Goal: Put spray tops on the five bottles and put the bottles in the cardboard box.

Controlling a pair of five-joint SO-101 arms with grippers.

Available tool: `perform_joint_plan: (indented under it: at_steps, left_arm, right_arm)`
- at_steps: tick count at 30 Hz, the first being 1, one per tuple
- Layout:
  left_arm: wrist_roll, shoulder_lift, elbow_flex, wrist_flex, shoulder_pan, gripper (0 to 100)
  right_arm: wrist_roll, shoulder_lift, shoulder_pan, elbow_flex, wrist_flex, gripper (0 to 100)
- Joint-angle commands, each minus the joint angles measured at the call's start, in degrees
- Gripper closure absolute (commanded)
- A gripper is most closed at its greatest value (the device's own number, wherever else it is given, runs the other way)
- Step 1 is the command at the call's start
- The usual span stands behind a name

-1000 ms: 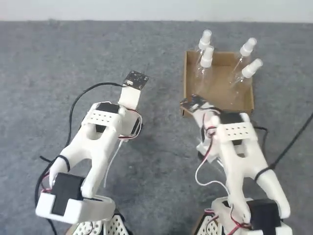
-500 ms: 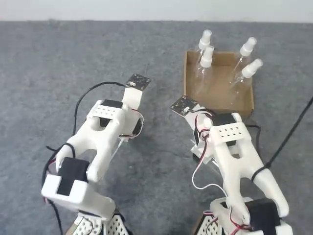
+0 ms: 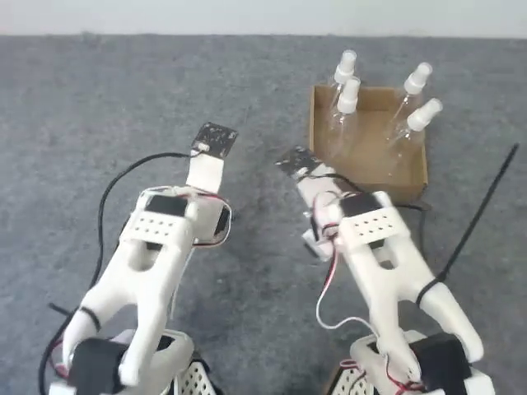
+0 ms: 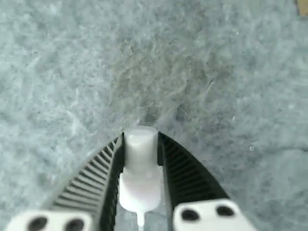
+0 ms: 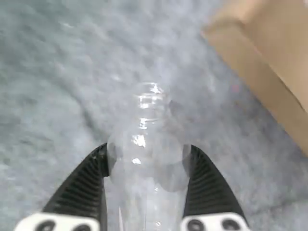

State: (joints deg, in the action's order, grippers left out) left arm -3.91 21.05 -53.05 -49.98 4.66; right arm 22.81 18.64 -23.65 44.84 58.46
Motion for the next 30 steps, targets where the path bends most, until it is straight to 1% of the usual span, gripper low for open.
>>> perform_joint_plan:
  at_steps: [1,4,10,13,20,27,30]
  left_arm:
    - [0.6,6.1,-3.2,3.0,-0.4,99]
    - [0.5,7.6,-5.1,3.2,-0.4,99]
    - [0.5,10.3,-7.4,3.2,-0.4,99]
    - [0.5,11.3,-8.3,3.2,0.0,99]
    - [0.4,11.8,-8.6,3.3,0.0,99]
    - [0.4,11.8,-8.6,3.3,0.2,99]
    - [0.4,11.8,-8.6,3.3,0.2,99]
  right_arm:
    - [-1.1,0.0,-5.1,-3.3,-1.0,98.7]
    - [-1.3,-1.9,-7.3,-3.8,-1.2,97.2]
    - [-1.2,-6.5,-8.0,-4.2,-3.0,84.2]
    - [-0.9,-6.1,-8.0,-4.6,-3.2,80.9]
    - [-1.3,-4.2,-8.0,-10.9,1.8,80.4]
    - [-1.3,-4.4,-10.1,-10.5,1.5,80.3]
    - [-1.3,-4.4,-10.7,-10.2,-1.0,80.3]
